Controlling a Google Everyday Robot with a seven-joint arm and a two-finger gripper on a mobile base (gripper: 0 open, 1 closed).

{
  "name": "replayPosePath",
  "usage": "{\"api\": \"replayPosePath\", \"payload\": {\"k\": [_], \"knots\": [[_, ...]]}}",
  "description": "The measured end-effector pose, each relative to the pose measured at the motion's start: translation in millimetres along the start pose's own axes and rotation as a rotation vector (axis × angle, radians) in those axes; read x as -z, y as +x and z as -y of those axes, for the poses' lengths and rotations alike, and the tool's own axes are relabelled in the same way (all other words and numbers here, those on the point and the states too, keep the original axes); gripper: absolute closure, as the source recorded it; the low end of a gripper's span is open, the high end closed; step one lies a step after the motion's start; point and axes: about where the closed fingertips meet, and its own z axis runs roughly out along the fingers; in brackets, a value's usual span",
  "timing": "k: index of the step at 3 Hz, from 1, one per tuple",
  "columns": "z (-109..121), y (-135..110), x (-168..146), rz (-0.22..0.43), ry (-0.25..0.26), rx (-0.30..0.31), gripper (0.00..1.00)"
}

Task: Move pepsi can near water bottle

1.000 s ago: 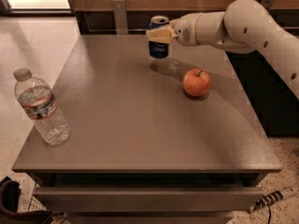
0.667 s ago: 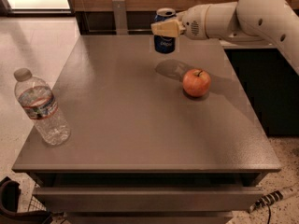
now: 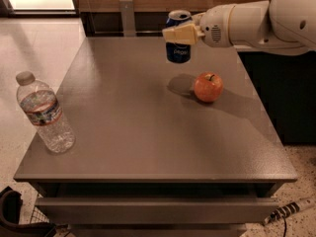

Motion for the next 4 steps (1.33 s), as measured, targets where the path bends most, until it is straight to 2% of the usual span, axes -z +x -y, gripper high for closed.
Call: {"api": "replayPosePath", "payload": {"k": [2,3,4], "knots": [[-84.3,25.4,19.6,-0.008,-0.070,0.018,1.00],[-121.9,34.1,20.2,0.026,-0.136,0.032,1.00],[-162.1,28.8,14.5,0.082,-0.242,0.078,1.00]]}}
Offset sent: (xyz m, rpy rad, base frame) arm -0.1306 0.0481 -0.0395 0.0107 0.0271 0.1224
